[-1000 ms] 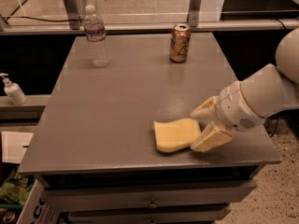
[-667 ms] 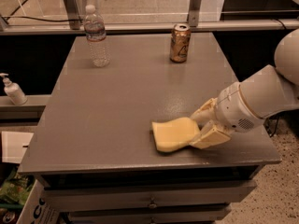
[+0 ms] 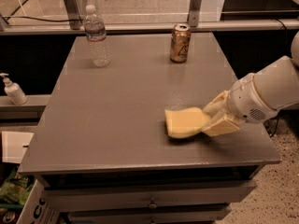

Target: Move sponge near orange can

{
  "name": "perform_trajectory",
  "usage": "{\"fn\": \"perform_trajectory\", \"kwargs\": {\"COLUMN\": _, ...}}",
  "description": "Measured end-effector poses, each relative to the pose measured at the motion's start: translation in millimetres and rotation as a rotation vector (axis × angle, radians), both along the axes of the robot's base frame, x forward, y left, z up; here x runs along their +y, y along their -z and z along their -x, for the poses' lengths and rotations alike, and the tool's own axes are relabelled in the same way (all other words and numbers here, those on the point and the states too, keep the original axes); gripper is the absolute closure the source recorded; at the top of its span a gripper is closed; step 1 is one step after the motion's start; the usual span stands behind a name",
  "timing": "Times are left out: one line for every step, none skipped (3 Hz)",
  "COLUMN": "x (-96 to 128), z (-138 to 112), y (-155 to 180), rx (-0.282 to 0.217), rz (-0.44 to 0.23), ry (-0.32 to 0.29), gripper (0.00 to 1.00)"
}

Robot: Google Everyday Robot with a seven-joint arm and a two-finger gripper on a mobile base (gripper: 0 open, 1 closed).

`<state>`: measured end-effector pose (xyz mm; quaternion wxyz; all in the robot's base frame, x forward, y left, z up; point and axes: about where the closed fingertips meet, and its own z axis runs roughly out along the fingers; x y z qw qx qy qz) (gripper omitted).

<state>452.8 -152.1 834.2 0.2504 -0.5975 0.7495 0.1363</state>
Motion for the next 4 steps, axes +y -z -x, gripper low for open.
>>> {"fn": "perform_trajectory", "kwargs": {"x": -35, "z": -30, "y": -33, "rx": -0.063, "rz": 0.020, "ry": 0.101, "gripper": 1.00}}
{"fn": "perform_trajectory", "kwargs": {"x": -35, "z": -30, "y": -33, "rx": -0.063, "rz": 0.020, "ry": 0.101, "gripper": 1.00}}
{"fn": "perform_trajectory", "kwargs": {"x": -53, "z": -47, "y": -36, "rx": -0.087, "rz": 0.025, "ry": 0.165, "gripper": 1.00}}
{"fn": "perform_trajectory", "kwargs": {"x": -83, "z": -79, "y": -34, "rx": -0.111, "rz": 0.034, "ry": 0.252, "gripper": 1.00}}
